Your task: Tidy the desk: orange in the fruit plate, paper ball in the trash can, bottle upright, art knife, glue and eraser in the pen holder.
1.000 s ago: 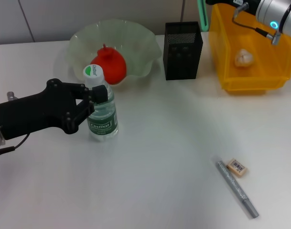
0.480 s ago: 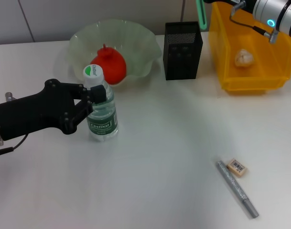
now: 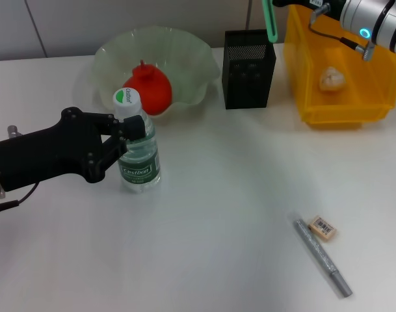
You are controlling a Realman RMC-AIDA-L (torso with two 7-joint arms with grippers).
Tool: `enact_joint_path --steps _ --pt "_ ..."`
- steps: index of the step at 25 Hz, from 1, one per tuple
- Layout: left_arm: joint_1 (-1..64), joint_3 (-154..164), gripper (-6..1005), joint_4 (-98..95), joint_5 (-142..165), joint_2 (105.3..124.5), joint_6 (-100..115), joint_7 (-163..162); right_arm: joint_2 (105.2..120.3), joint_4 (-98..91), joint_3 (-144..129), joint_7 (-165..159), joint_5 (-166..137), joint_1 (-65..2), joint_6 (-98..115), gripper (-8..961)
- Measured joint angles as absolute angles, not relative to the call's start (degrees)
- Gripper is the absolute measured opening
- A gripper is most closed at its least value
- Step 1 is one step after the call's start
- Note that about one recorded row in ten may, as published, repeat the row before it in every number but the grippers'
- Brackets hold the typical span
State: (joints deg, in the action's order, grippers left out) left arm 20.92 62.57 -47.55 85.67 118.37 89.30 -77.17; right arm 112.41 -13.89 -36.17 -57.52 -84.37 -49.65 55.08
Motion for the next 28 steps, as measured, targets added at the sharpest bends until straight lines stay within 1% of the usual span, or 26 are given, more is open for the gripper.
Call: enact_joint_path --steps 8,15,28 --pt "20.92 62.57 21 -47.55 85.67 118.39 89.30 -77.17 112.42 -13.39 -36.18 -57.92 -84.36 -49.49 55.40 274" --pt "20.92 62.58 21 -47.55 85.66 118.39 89.27 -77.17 113.01 -12.97 -36.08 -57.68 -84.36 -48.91 55.22 276" --pt "20.92 62.58 21 -47.14 85.69 118.39 89.29 -76.70 113.03 -12.82 -35.98 -57.61 -84.37 -48.32 55.08 280"
